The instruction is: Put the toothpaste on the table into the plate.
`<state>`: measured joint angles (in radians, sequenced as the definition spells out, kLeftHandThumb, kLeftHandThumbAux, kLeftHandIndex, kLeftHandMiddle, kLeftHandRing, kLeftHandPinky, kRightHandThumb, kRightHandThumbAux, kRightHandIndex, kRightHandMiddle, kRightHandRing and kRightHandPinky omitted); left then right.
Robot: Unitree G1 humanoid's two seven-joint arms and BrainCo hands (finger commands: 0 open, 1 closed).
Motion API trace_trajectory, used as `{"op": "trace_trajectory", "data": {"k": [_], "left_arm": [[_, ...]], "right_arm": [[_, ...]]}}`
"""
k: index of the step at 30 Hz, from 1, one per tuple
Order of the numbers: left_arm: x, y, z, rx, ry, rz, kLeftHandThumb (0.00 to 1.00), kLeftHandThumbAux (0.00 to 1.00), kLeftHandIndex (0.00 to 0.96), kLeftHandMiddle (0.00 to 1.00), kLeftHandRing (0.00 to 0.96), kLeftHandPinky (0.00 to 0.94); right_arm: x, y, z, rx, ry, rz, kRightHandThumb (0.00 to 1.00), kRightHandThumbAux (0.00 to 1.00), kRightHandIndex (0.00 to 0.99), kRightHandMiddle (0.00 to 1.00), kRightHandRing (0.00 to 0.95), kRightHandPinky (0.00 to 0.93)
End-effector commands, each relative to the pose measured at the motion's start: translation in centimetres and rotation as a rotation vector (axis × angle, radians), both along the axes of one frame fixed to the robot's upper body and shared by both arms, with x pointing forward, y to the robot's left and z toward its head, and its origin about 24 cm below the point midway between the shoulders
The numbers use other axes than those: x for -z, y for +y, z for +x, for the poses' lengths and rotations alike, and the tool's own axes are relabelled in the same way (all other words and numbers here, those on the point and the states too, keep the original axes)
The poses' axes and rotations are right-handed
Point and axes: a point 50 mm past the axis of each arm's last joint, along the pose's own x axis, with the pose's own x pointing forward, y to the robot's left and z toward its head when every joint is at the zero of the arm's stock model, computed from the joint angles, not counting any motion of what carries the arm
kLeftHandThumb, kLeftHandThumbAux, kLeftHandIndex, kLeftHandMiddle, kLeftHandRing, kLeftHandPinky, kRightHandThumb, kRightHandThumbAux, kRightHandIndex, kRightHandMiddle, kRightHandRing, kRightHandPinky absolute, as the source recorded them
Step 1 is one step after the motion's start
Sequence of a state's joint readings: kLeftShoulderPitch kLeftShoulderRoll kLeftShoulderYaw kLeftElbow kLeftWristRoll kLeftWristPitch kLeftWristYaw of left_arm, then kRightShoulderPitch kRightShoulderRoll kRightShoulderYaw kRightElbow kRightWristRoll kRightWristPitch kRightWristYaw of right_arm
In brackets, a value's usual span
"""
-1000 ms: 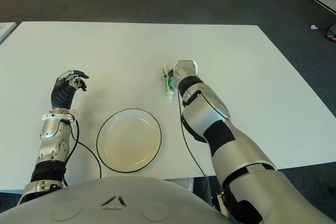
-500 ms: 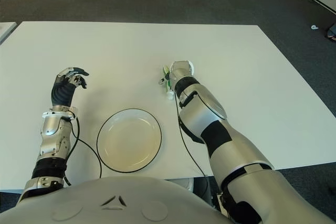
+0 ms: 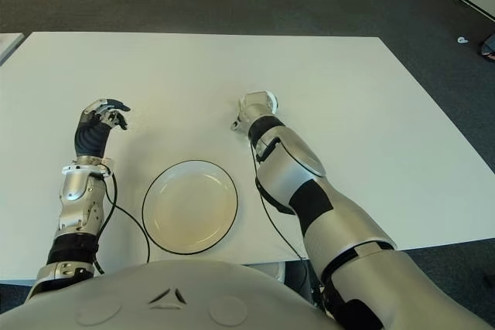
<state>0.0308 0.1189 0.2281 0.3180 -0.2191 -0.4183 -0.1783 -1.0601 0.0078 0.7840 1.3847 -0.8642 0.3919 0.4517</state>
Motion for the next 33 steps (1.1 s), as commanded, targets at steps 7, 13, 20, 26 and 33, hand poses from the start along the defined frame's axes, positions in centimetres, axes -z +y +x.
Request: {"op": "trace_trajectory", "data": {"k": [7, 13, 20, 26, 33], "left_arm": [[0.2, 0.3, -0.4, -0.016, 0.018, -0.025, 0.840, 0.671, 0.443, 0.487, 0.658, 0.636], [0.2, 0.3, -0.4, -0.023, 0.027, -0.025, 0.841, 0.671, 0.445, 0.484, 0.659, 0.642], [0.2, 0.3, -0.4, -0.022, 0.027, -0.017, 0.841, 0.670, 0.445, 0.487, 0.664, 0.651], [0.2, 0.4, -0.4, -0.026, 0.031, -0.023, 0.841, 0.671, 0.443, 0.488, 0.665, 0.644], [0.2, 0.5, -0.4, -0.031, 0.037, -0.019, 0.841, 0.671, 0.444, 0.482, 0.661, 0.637]], "right_arm": [[0.8, 0.7, -0.9, 0.056, -0.006, -0.023, 0.000, 0.319, 0.000, 0.000, 0.000, 0.000], [0.9, 0.7, -1.1, 0.103, -0.043, -0.008, 0.000, 0.363, 0.000, 0.000, 0.000, 0.000], [0.8, 0.4, -1.2, 0.156, -0.147, 0.003, 0.000, 0.488, 0.000, 0.000, 0.000, 0.097], [1.0, -0.3, -1.0, 0.160, -0.247, 0.038, 0.013, 0.727, 0.029, 0.280, 0.349, 0.405], [1.2, -0.2, -1.0, 0.151, -0.346, 0.090, 0.545, 0.751, 0.353, 0.566, 0.599, 0.648]]}}
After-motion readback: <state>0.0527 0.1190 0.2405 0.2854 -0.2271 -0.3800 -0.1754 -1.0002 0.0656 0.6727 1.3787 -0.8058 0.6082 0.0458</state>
